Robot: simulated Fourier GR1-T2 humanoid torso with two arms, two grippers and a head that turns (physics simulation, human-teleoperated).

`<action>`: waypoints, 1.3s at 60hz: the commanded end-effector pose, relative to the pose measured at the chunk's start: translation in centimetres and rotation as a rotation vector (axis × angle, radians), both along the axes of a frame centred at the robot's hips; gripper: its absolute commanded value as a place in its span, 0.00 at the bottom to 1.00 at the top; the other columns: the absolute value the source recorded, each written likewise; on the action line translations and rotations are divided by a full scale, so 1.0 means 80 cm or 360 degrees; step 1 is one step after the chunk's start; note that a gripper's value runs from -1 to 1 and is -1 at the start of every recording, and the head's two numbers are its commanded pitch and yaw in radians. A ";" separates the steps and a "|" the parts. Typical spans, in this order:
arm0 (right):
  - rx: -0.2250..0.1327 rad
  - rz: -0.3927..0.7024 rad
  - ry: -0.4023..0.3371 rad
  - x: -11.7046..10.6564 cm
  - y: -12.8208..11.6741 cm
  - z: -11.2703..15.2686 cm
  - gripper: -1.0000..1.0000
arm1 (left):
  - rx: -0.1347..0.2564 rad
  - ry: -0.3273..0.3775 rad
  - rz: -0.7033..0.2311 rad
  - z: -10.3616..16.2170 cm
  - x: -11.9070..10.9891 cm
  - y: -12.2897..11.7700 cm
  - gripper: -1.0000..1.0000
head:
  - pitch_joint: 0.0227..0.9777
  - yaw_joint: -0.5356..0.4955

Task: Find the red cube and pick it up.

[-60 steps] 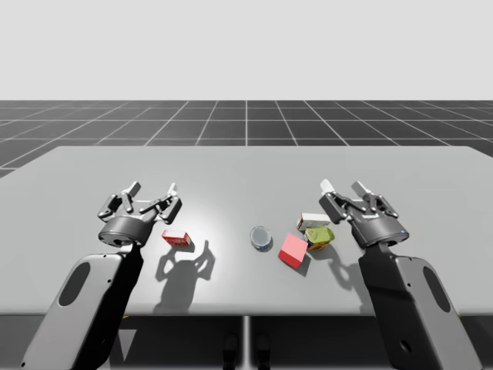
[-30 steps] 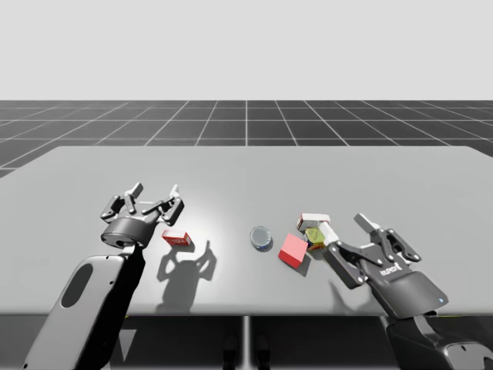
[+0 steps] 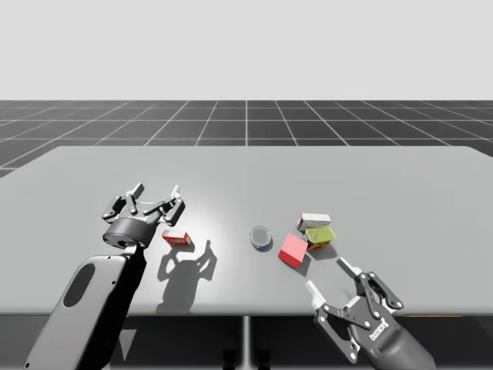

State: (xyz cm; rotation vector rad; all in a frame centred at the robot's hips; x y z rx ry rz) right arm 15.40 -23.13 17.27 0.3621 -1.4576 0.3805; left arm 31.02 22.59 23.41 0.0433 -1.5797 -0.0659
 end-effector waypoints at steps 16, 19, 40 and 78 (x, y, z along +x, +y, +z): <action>-0.0078 0.0145 0.0073 0.034 0.018 -0.051 0.00 | 0.0030 0.0011 -0.0002 -0.001 0.001 -0.002 0.00 | 0.91 0.30; -0.0100 0.0148 0.0080 0.043 0.021 -0.055 0.00 | 0.0029 0.0011 -0.0001 -0.001 0.001 -0.002 0.00 | 0.91 0.30; -0.0157 0.0066 0.0212 0.087 0.028 -0.069 0.00 | 0.0033 0.0012 -0.0002 -0.001 0.001 -0.002 0.00 | 0.91 0.31; -0.0273 0.0147 0.0243 0.107 0.041 -0.072 0.94 | 0.0031 0.0009 -0.0001 -0.001 0.001 -0.001 0.00 | 0.90 0.32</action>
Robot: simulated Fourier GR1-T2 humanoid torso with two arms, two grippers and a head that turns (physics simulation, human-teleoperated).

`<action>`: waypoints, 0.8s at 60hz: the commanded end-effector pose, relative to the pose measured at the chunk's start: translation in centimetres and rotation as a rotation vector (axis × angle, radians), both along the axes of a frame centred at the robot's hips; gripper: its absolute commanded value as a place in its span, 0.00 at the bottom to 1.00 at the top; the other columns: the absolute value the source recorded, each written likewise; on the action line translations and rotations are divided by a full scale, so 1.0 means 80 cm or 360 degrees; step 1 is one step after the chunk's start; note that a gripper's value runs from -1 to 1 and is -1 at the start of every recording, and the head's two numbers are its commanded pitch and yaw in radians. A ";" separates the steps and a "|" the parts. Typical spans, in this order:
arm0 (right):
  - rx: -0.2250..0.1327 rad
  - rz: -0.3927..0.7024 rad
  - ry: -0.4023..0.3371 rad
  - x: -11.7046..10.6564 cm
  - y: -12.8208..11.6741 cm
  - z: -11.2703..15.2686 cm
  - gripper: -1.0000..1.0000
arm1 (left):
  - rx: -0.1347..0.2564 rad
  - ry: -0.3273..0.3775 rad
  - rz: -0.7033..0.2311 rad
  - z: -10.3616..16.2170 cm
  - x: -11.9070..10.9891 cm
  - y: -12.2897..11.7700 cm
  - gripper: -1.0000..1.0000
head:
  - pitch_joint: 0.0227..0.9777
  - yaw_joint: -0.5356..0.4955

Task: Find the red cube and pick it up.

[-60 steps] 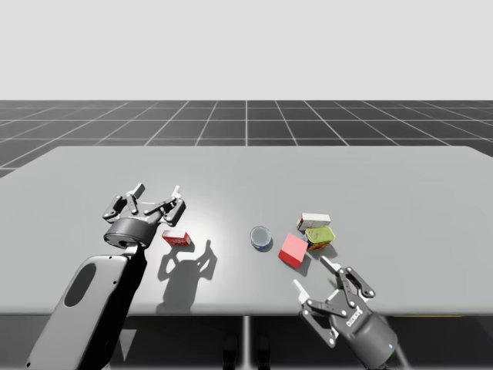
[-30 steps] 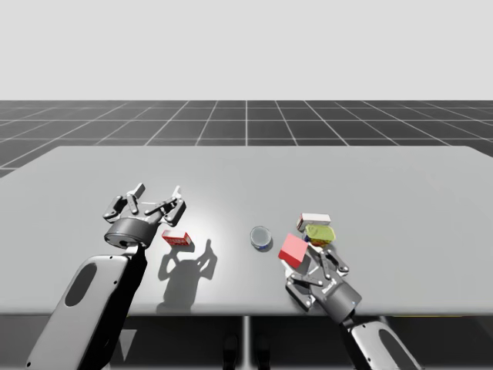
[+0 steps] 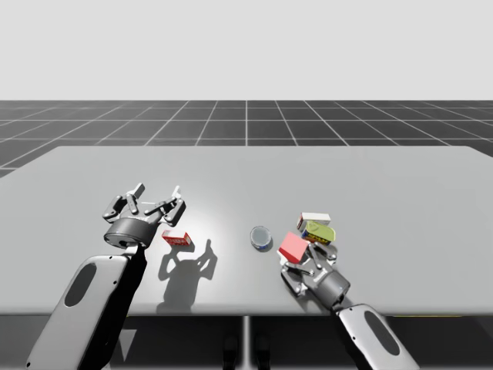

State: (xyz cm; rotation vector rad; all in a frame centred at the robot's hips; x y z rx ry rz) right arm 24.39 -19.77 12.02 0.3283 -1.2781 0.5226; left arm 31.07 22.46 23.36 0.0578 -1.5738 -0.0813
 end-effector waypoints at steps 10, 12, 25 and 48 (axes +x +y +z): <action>-0.0035 -0.0003 0.0062 -0.009 -0.008 -0.006 1.00 | 0.0004 0.0001 -0.0002 -0.001 0.001 0.000 0.00 | 0.84 0.31; -0.0037 -0.0005 0.0064 -0.009 -0.010 -0.007 1.00 | 0.0006 0.0002 -0.0002 -0.001 0.001 -0.001 0.00 | 0.82 0.30; -0.0050 0.0004 0.0055 -0.011 -0.013 -0.003 1.00 | 0.0009 0.0004 -0.0001 -0.001 0.001 -0.001 0.00 | 0.62 0.28; -0.0040 -0.0008 0.0019 -0.011 -0.013 0.000 1.00 | 0.0009 0.0004 -0.0002 -0.001 0.000 -0.001 0.00 | 0.46 0.27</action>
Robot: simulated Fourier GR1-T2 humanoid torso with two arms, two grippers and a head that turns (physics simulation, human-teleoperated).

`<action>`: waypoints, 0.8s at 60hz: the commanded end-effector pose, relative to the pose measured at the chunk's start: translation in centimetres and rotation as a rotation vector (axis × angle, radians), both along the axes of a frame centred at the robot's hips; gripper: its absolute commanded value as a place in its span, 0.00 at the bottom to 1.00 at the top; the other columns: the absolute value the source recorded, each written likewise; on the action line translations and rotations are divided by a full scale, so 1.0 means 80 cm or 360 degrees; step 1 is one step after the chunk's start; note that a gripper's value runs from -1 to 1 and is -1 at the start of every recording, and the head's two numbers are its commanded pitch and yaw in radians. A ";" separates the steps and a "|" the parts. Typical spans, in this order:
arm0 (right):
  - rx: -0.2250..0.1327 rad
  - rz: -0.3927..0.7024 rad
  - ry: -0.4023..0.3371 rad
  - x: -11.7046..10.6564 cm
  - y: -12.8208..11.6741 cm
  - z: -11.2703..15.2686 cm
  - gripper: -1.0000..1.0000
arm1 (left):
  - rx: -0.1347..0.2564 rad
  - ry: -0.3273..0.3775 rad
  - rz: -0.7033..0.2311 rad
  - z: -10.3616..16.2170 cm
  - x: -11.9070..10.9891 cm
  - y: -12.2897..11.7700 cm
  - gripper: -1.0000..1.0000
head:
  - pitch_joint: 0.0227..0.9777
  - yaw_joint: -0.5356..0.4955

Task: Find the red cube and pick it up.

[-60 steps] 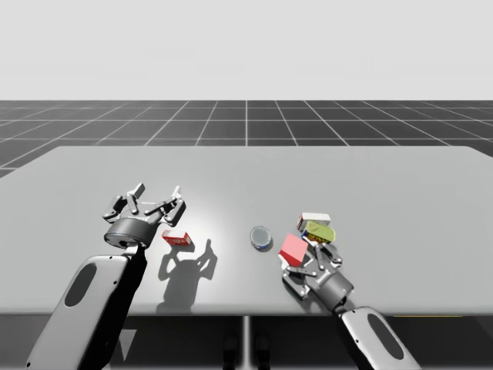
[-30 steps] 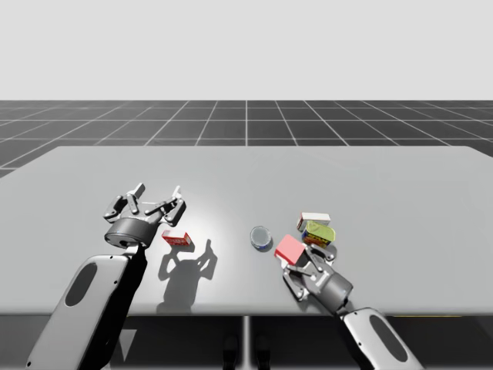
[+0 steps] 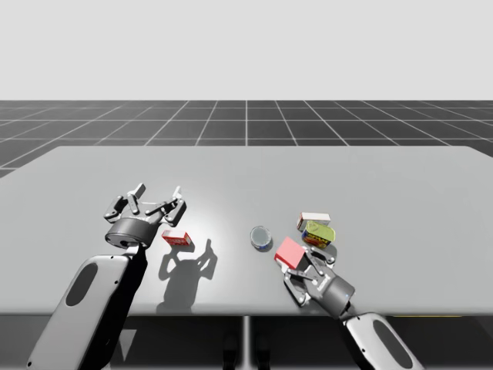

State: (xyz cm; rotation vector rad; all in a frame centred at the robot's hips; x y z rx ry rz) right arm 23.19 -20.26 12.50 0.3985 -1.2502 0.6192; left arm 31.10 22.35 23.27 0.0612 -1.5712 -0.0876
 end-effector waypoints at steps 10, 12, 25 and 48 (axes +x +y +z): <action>0.0044 -0.0189 -0.0070 0.000 -0.002 0.030 1.00 | -0.0005 0.0000 0.0000 0.000 0.000 0.000 0.00 | 0.45 0.27; 0.0058 -0.0192 -0.0101 -0.001 -0.001 0.040 1.00 | -0.0005 -0.0001 -0.0001 0.000 0.000 0.000 0.00 | 0.45 0.27; 0.0120 -0.0245 -0.0264 -0.002 0.001 0.105 1.00 | -0.0008 -0.0002 -0.0001 0.001 -0.001 0.001 0.00 | 0.45 0.27; 0.0256 -0.0341 -0.0617 0.006 -0.001 0.213 1.00 | -0.0009 -0.0002 0.0000 0.001 -0.002 0.000 0.00 | 0.45 0.26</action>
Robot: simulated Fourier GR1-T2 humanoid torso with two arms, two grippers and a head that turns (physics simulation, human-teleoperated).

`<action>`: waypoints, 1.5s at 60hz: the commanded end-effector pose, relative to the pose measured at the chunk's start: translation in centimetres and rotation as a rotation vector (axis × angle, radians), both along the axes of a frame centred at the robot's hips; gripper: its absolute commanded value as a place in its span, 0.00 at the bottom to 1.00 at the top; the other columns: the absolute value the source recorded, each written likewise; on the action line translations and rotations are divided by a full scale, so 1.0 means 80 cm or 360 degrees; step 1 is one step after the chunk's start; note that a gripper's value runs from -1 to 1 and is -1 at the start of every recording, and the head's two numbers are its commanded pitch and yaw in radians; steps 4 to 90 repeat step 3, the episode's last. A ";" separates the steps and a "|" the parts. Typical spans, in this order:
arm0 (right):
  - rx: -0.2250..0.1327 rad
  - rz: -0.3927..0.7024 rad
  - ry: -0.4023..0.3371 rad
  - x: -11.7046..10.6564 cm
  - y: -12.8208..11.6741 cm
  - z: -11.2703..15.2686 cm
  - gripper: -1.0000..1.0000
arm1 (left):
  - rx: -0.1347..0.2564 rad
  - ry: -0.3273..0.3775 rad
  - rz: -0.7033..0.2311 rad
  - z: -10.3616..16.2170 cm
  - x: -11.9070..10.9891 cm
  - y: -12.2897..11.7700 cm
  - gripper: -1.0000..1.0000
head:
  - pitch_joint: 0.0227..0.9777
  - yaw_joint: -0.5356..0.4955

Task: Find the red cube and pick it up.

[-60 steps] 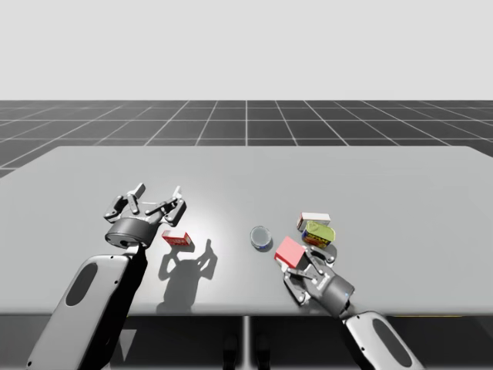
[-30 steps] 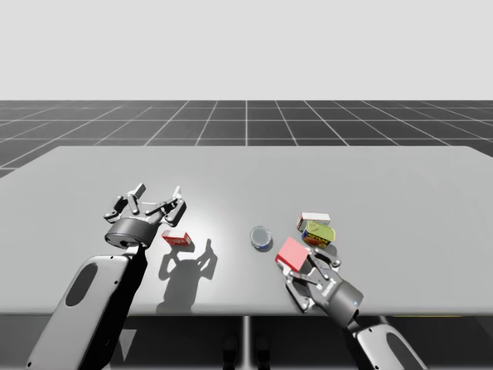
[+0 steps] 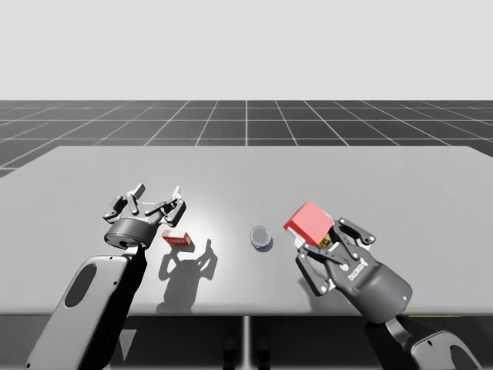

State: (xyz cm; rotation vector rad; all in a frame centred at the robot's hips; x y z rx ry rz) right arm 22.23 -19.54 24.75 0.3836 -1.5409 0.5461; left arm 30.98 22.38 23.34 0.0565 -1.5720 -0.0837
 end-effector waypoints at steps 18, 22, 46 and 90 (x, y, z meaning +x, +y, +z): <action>0.0086 -0.0233 -0.0248 0.018 -0.010 0.068 1.00 | 0.0000 -0.0001 0.0002 0.001 -0.001 0.000 0.00 | 0.45 0.26; 0.0086 -0.0233 -0.0248 0.018 -0.010 0.068 1.00 | 0.0000 -0.0001 0.0002 0.001 -0.001 0.000 0.00 | 0.45 0.26; 0.0086 -0.0233 -0.0248 0.018 -0.010 0.068 1.00 | 0.0000 -0.0001 0.0002 0.001 -0.001 0.000 0.00 | 0.45 0.26; 0.0086 -0.0233 -0.0248 0.018 -0.010 0.068 1.00 | 0.0000 -0.0001 0.0002 0.001 -0.001 0.000 0.00 | 0.45 0.26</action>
